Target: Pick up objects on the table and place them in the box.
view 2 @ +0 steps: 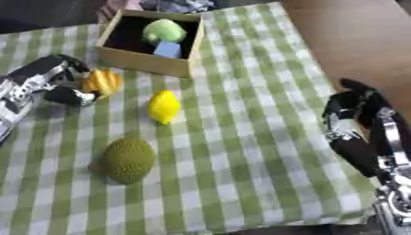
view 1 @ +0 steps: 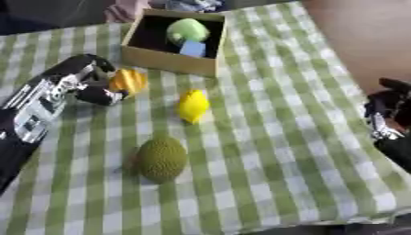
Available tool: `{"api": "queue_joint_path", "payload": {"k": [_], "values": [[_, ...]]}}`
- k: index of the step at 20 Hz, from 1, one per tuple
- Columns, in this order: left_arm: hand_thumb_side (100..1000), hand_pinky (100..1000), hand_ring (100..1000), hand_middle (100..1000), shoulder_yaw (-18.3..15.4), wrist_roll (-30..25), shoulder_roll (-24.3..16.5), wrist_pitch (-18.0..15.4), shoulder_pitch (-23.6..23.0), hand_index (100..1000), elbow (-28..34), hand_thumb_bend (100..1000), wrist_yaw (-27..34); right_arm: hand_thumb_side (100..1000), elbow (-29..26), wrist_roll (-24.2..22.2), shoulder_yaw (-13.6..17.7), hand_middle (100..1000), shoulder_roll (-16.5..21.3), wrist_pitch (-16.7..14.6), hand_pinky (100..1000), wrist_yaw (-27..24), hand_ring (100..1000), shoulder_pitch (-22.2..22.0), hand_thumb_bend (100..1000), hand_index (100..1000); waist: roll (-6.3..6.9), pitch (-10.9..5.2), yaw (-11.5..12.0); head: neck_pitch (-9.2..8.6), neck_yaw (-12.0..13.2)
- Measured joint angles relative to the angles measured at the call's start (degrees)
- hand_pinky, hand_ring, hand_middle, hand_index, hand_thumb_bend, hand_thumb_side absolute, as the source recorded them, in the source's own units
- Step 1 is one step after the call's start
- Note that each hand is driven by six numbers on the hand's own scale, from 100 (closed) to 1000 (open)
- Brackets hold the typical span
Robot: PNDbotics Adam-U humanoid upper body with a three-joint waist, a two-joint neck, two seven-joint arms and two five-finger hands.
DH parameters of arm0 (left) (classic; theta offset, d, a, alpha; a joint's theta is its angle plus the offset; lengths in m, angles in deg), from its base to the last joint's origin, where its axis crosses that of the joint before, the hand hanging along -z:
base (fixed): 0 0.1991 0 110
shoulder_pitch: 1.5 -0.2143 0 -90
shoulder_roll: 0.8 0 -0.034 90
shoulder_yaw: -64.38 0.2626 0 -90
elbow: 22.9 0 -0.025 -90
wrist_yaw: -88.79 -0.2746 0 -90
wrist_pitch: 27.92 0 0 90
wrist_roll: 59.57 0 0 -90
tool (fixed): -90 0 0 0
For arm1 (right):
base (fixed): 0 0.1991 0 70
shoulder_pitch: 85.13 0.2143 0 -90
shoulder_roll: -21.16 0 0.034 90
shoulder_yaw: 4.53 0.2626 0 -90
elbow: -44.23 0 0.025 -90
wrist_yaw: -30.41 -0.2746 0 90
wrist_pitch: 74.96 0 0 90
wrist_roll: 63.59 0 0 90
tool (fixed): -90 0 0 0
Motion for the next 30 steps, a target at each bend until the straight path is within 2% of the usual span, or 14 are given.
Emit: {"api": "queue_joint_path", "payload": {"k": [6, 11, 16, 19, 23, 30], "values": [[400, 728, 676, 738, 0.4, 0.4, 1.1, -0.6, 0.8, 810, -1.2, 346, 0.9, 387, 0.0, 0.0, 0.0, 634, 0.0, 0.0, 618, -0.1, 660, 0.0, 100, 849, 0.0, 0.0, -0.2, 0.03, 0.2], [283, 691, 611, 661, 1.1, -0.6, 1.4, -1.6, 1.0, 757, -1.0, 279, 1.2, 386, 0.0, 0.0, 0.0, 634, 0.0, 0.0, 617, -0.2, 659, 0.0, 100, 848, 0.0, 0.0, -0.2, 0.03, 0.3], [138, 633, 523, 554, 1.8, -0.6, 1.6, -2.0, 1.0, 666, 0.3, 178, 1.1, 386, 0.0, 0.0, 0.0, 634, 0.0, 0.0, 617, -0.2, 660, 0.0, 100, 848, 0.0, 0.0, -0.2, 0.04, 0.2], [123, 581, 462, 484, 1.9, 0.4, 1.6, -1.9, 0.7, 592, 1.7, 107, 0.7, 388, 0.0, 0.0, 0.0, 634, 0.0, 0.0, 617, -0.2, 661, 0.0, 100, 847, 0.0, 0.0, -0.2, 0.04, 0.1], [130, 551, 427, 449, 1.9, 2.9, 0.9, -1.3, -0.4, 547, 5.9, 100, 0.9, 386, 0.0, 0.0, 0.0, 634, 0.0, 0.0, 617, -0.2, 661, 0.0, 100, 847, 0.0, 0.0, -0.1, 0.05, -0.3], [123, 555, 425, 447, 1.3, 3.4, -4.7, -0.2, -1.8, 543, 19.0, 100, 3.6, 391, 0.0, 0.1, 0.0, 634, 0.0, 0.0, 616, -0.2, 661, 0.0, 100, 847, 0.0, 0.0, -0.3, 0.05, -0.9]]}}
